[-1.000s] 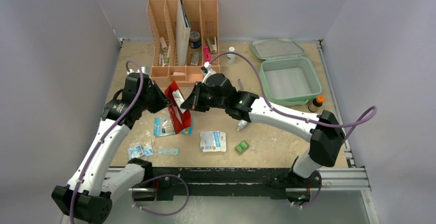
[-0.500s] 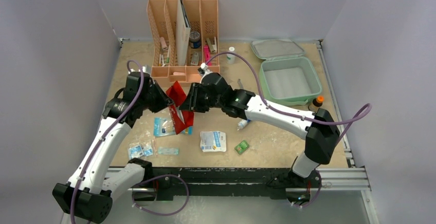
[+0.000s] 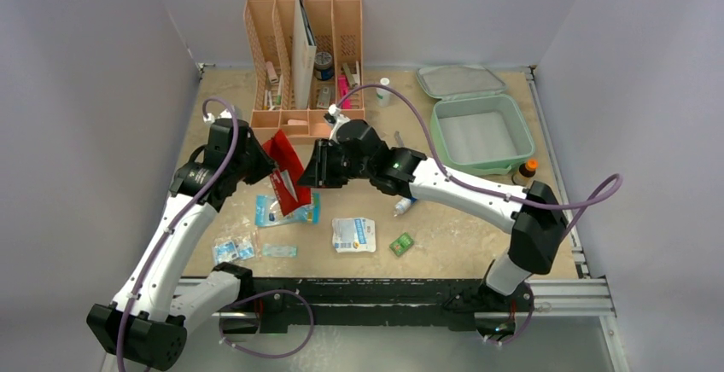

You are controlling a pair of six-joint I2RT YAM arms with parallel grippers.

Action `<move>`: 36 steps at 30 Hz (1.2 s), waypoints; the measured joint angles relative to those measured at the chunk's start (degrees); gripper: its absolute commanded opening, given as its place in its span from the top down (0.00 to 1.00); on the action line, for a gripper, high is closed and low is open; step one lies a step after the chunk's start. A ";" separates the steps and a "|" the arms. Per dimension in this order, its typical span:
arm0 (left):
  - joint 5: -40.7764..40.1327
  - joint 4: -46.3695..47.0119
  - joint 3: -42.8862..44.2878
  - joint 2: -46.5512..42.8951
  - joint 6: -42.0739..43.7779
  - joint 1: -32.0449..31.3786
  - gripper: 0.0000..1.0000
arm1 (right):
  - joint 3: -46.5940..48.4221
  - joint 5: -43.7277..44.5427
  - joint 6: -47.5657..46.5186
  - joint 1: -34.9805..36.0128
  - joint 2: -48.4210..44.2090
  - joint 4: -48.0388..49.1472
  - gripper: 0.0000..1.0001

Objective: Organize the medicine kit
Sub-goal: Place the medical item at the medicine pouch, then pick up the medical item at the center of the board.

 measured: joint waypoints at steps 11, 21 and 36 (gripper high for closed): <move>-8.26 -3.13 4.63 0.39 0.63 0.00 1.00 | -8.09 0.17 -10.64 3.26 -9.38 5.79 0.66; -16.13 -7.74 14.34 -2.40 2.60 0.00 1.00 | -14.82 5.03 -18.47 8.09 -9.31 11.56 0.63; -26.45 -10.32 20.09 -5.92 8.92 0.00 1.00 | -12.92 8.52 -34.07 18.23 11.28 17.11 0.57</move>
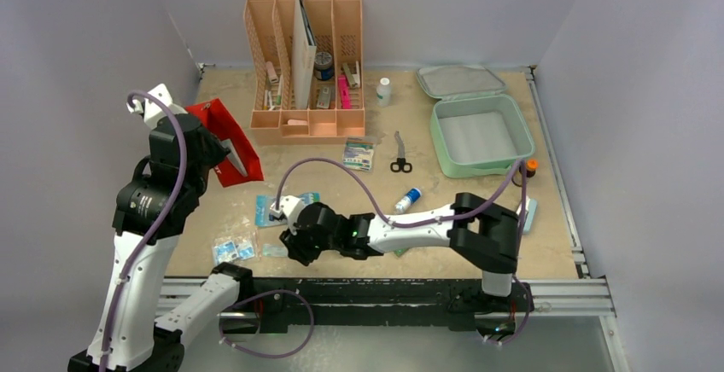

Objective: Organize the medicine kit
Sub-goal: Pick up the medical item at the center of the board.

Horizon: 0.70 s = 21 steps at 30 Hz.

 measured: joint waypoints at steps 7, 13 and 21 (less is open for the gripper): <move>-1.31 -0.28 0.00 -0.37 1.18 0.00 1.00 | 2.34 0.63 -4.50 0.04 6.56 2.54 0.56; -2.71 -0.50 0.00 -1.03 1.79 0.00 1.00 | 4.22 1.20 -7.39 0.04 9.77 3.58 0.55; -3.02 -0.50 0.00 -1.09 1.88 0.00 1.00 | 5.84 3.10 -10.08 0.04 13.00 5.46 0.58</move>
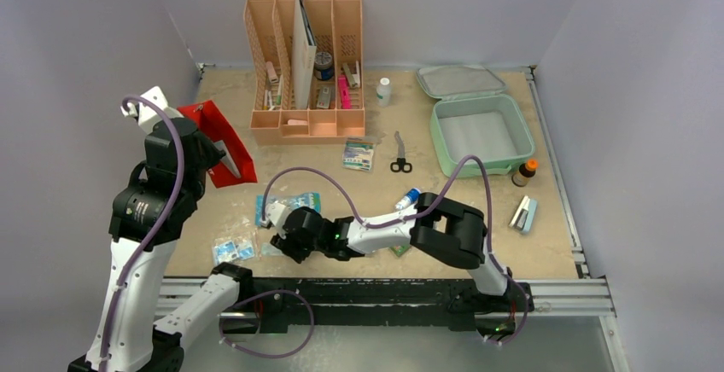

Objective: Organize the medicine kit
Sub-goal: Pick up the medical item at the center of the board.

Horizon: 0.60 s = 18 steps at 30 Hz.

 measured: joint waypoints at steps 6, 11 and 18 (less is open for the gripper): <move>0.02 0.00 0.00 -0.02 0.42 0.00 1.00 | 0.33 1.81 -1.09 0.00 0.50 0.61 0.83; 0.09 0.07 -0.13 -0.02 0.44 0.00 1.00 | -1.05 2.93 -1.64 0.00 0.33 2.78 0.98; 1.18 0.42 -2.23 0.09 0.17 0.00 1.00 | -3.78 5.84 -1.20 0.00 -1.31 3.87 1.00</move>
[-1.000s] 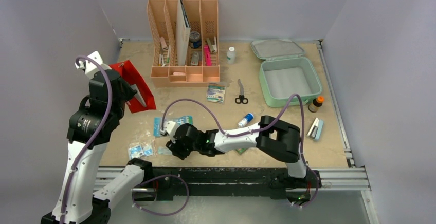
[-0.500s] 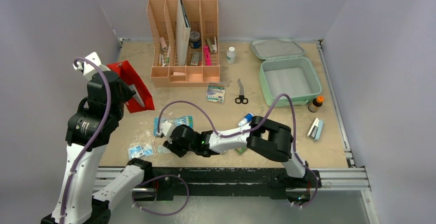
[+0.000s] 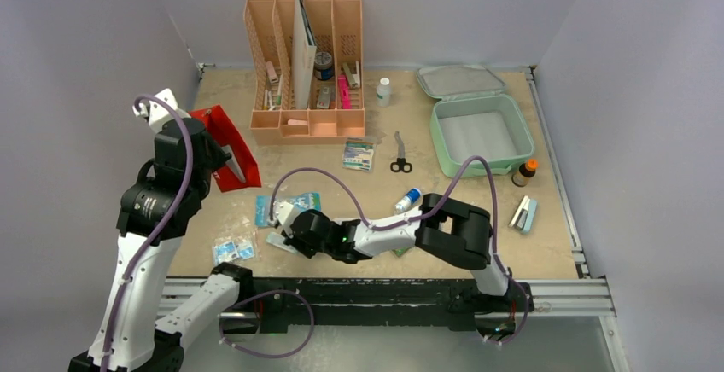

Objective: Organize the medicine kit
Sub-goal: Pick up the medical item at the center of the board.

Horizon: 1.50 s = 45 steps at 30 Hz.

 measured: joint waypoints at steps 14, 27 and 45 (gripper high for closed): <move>7.72 0.68 -6.19 2.67 -3.04 0.00 1.00 | -8.74 3.10 4.17 -0.55 -12.26 -0.17 1.00; 12.94 2.40 -10.08 3.80 -3.45 0.00 1.00 | -16.02 3.74 10.51 -7.69 -21.62 -0.85 1.00; 6.16 0.79 -6.60 5.70 -0.31 0.00 1.00 | -7.23 -2.05 8.55 -8.41 -15.10 -7.61 0.60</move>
